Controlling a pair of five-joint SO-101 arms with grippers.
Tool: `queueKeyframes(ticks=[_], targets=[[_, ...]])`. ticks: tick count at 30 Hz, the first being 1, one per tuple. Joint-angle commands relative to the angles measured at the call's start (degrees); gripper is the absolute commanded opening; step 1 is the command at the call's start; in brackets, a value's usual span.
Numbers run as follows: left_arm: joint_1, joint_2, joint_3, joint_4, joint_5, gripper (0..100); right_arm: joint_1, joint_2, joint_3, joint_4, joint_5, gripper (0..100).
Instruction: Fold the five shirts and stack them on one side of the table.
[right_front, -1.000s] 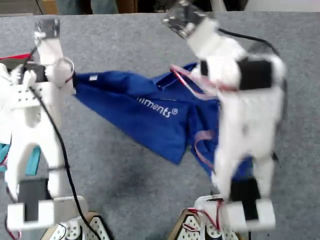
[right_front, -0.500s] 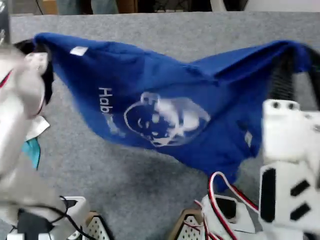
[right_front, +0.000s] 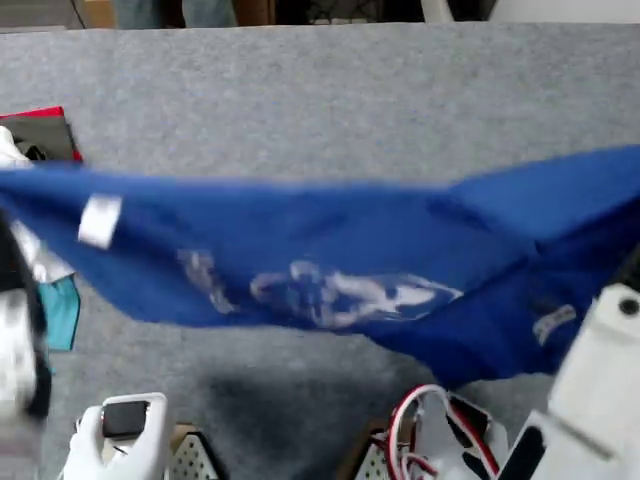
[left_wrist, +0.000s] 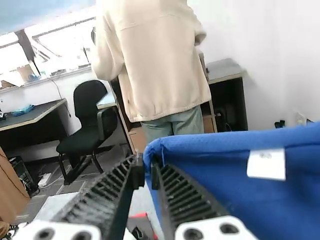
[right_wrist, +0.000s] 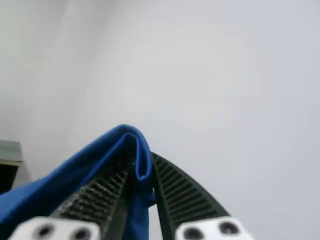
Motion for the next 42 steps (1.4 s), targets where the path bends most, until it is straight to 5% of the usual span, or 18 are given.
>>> queueKeyframes(ticks=[1,13,20,25,30,34,37,42], targets=[[-0.66,-8.79,9.19,0.09,-0.53,3,0.88,-0.22,-1.71,-1.76,0.79,1.3],[-0.48,-19.87,30.64,-0.53,-0.35,3,0.88,0.22,3.74,-7.38,0.88,1.3],[-0.22,-19.87,38.55,-9.32,-0.26,3,0.88,0.31,18.33,-15.47,0.97,1.3],[-0.13,-19.78,58.86,-28.84,-0.26,3,-5.98,0.31,38.02,-28.13,4.22,1.3],[-0.04,-15.56,81.80,-62.77,-0.26,3,-15.82,3.82,60.97,-46.51,9.41,1.3],[-0.04,-3.16,86.11,-84.57,-0.18,3,-19.87,13.76,67.38,-58.99,10.81,1.3],[-0.40,9.32,79.69,-88.97,-0.18,3,-21.89,23.96,62.90,-61.71,10.73,1.3],[-0.57,29.89,61.23,-84.22,-0.18,3,-24.44,43.30,45.32,-61.27,10.46,1.3]])
